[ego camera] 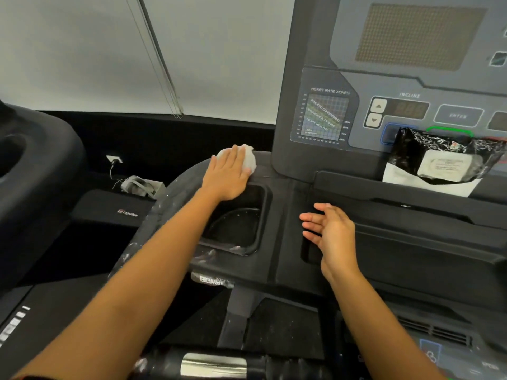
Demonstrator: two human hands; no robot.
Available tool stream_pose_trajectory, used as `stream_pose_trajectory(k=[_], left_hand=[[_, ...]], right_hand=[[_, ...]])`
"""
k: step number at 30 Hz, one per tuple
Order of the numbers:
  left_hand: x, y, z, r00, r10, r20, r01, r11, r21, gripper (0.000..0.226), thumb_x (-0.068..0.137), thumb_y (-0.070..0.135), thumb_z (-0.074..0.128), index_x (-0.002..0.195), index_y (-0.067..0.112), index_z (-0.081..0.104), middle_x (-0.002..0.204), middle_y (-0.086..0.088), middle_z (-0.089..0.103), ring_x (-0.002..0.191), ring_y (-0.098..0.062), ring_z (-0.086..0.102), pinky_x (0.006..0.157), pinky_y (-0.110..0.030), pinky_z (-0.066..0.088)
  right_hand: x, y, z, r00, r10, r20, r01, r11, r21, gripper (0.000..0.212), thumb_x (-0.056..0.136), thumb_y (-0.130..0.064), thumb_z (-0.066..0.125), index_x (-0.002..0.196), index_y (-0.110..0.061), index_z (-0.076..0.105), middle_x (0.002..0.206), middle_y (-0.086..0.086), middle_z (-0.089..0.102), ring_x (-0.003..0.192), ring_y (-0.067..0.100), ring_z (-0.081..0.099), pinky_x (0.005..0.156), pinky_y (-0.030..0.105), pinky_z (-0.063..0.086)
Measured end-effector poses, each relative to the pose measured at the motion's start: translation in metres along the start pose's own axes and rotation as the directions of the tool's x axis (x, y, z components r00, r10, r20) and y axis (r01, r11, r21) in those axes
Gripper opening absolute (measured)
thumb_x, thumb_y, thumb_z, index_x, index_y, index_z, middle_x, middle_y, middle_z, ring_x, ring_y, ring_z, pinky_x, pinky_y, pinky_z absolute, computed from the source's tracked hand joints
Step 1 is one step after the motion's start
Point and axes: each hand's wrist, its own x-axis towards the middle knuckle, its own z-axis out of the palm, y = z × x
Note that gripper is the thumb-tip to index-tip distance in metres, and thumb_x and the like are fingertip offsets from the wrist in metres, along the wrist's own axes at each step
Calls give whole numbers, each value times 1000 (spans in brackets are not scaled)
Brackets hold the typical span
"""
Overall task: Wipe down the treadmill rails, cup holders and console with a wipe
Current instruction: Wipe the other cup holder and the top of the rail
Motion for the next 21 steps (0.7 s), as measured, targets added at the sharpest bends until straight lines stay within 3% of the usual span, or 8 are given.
stream_pose_trajectory(k=[3, 9, 12, 18, 21], left_hand=[[-29, -36, -7, 991, -129, 26, 128, 991, 42, 62, 103, 38, 21, 154, 12, -5, 162, -7, -2, 149, -24, 0, 117, -54, 3], [-25, -31, -7, 982, -183, -38, 185, 979, 81, 64, 102, 38, 28, 152, 7, 4, 159, -13, 10, 146, -31, 12, 116, -57, 11], [-11, -10, -9, 991, -134, -13, 134, 988, 75, 64, 102, 37, 26, 151, 4, 3, 159, -17, 7, 145, -35, 9, 116, -58, 9], [-30, 35, 3, 992, 115, 60, -121, 987, 103, 60, 104, 34, 20, 153, 6, -2, 161, -14, -3, 148, -31, 0, 117, -52, 9], [-42, 11, -6, 992, 90, 89, -100, 987, 122, 60, 104, 38, 19, 154, 15, -4, 162, -5, -6, 149, -23, -1, 118, -53, 5]], right_hand=[[0, 0, 1, 1000, 4, 10, -4, 1000, -8, 25, 102, -20, 38, 108, -10, 61, 85, 10, 70, 74, 17, 63, 63, 26, 51], [0, -1, 1, 1000, 5, 6, -5, 1000, 0, 22, 101, -16, 41, 109, -10, 61, 85, 11, 70, 73, 16, 63, 62, 25, 52], [0, -1, 1, 1000, 17, 1, -17, 1000, 12, 23, 101, -18, 40, 109, -8, 60, 83, 11, 69, 72, 17, 62, 61, 25, 51], [1, 1, 0, 1000, 13, 11, -12, 1000, -27, 25, 101, -16, 41, 104, -5, 63, 80, 12, 69, 70, 16, 62, 61, 25, 52], [0, 2, -2, 1000, 4, 31, -2, 999, -38, 24, 100, -13, 41, 103, -4, 62, 80, 12, 68, 70, 16, 62, 61, 25, 52]])
